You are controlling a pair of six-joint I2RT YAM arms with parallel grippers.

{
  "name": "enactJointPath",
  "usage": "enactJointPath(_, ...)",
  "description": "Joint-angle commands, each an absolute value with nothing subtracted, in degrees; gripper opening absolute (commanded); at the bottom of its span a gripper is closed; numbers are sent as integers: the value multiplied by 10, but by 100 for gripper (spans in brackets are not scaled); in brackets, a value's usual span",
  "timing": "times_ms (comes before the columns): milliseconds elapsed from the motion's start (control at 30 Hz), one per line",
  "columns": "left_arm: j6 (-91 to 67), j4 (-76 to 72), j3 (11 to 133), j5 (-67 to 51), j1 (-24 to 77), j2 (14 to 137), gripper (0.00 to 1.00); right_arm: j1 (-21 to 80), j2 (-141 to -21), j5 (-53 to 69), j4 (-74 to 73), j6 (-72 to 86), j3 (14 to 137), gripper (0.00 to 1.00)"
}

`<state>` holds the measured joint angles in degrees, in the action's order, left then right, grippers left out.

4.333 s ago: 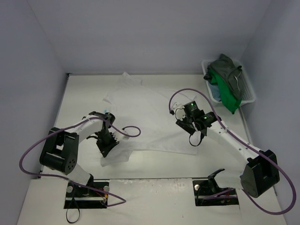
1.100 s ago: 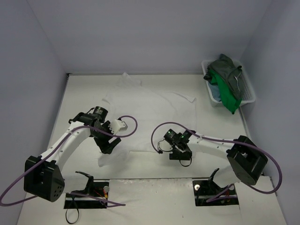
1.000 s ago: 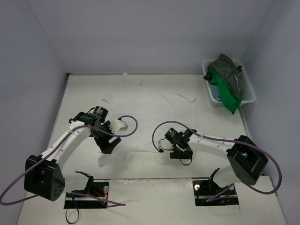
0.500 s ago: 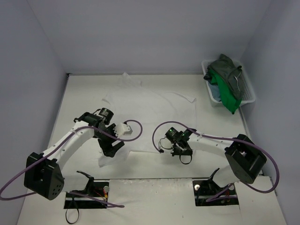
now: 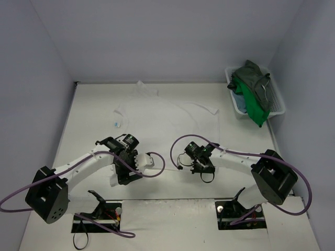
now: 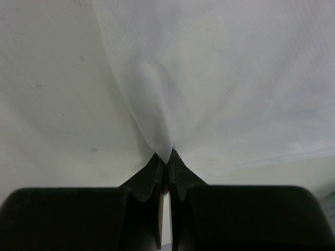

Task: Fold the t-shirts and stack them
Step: Fold the tshirt

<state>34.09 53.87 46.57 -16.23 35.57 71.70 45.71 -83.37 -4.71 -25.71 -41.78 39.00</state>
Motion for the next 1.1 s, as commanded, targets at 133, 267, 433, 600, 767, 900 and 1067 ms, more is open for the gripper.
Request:
enactJointPath(133, 345, 426, 432, -145, 359, 755, 76, 454, -826, -28, -266, -398, 407, 0)
enactJointPath(267, 335, 406, 435, -164, 360, 775, 77, 454, -826, -25, -265, -397, 410, 0)
enactJointPath(433, 322, 403, 457, -176, 361, 814, 78, 454, -825, -27, -265, -398, 416, 0)
enactJointPath(600, 309, 411, 482, -179, 363, 873, 78, 454, -819, -27, -266, -398, 416, 0)
enactJointPath(767, 305, 426, 504, -189, 379, 922, 64, 453, -808, -30, -266, -400, 412, 0)
enactJointPath(900, 302, 434, 508, -199, 384, 936, 17, 448, -806, -30, -266, -403, 409, 0)
enactJointPath(1067, 306, 454, 508, -205, 384, 922, 0, 446, -809, -29, -265, -403, 410, 0)
